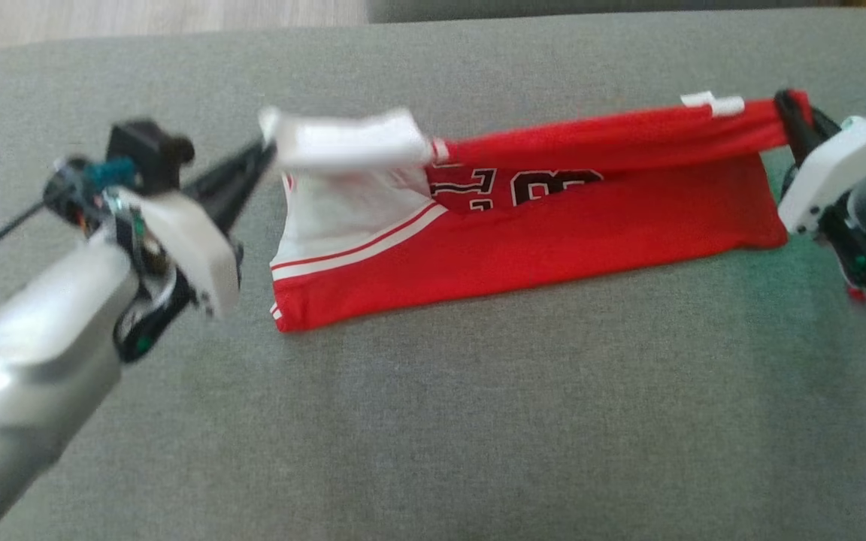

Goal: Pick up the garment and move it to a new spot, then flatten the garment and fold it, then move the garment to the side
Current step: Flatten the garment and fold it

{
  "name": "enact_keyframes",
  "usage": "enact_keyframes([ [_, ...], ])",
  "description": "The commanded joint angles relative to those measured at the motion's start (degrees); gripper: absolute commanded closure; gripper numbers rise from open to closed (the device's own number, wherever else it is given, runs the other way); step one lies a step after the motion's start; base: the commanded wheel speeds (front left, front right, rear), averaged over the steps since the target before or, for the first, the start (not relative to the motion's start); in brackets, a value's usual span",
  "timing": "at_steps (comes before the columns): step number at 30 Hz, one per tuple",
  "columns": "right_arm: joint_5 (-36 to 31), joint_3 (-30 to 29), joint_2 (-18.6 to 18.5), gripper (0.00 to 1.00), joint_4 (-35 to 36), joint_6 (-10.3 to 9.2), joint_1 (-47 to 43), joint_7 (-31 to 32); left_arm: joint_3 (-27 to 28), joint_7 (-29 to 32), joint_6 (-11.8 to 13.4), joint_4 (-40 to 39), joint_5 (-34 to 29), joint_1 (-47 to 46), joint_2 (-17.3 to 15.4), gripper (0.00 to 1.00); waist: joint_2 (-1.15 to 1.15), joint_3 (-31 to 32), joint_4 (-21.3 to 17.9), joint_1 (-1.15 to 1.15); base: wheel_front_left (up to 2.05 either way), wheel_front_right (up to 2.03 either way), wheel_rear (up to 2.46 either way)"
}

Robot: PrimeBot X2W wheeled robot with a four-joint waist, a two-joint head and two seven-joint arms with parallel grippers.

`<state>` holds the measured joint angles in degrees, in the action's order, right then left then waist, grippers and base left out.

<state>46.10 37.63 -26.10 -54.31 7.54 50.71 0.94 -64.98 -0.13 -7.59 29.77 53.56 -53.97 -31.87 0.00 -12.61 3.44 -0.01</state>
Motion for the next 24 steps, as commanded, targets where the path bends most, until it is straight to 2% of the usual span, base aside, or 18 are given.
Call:
enact_keyframes([
  [1, 0.6, 1.1, -1.6, 1.00, 1.4, -0.05, -0.7, 0.4, 1.7, 1.0, 0.1, -2.3, 0.9, -1.5, -3.5, 1.00, 0.00, 0.3, 0.1, 0.01, 0.00, 0.00, 0.00],
  [7, 1.1, 8.0, -5.3, 1.00, 2.7, -0.05, -2.4, 4.5, -2.7, 7.3, 0.2, -10.2, 2.2, 1.9, -8.5, 1.00, 0.00, 0.4, 0.2, 0.01, 0.00, 0.00, 0.00],
  [14, 2.6, 14.2, -8.2, 1.00, 3.7, -0.05, -2.6, 8.8, -4.4, 9.0, 1.0, -13.0, 1.9, 4.2, -8.8, 1.00, 0.00, -0.2, 0.1, 0.01, 0.00, 0.00, 0.00],
  [24, 6.2, 20.6, -10.4, 1.00, 5.4, -0.05, -1.9, 13.6, -4.9, 11.3, 1.3, -13.3, 3.1, 4.6, -8.3, 1.00, 0.00, -0.4, -0.8, 0.01, 0.00, 0.00, 0.00],
])
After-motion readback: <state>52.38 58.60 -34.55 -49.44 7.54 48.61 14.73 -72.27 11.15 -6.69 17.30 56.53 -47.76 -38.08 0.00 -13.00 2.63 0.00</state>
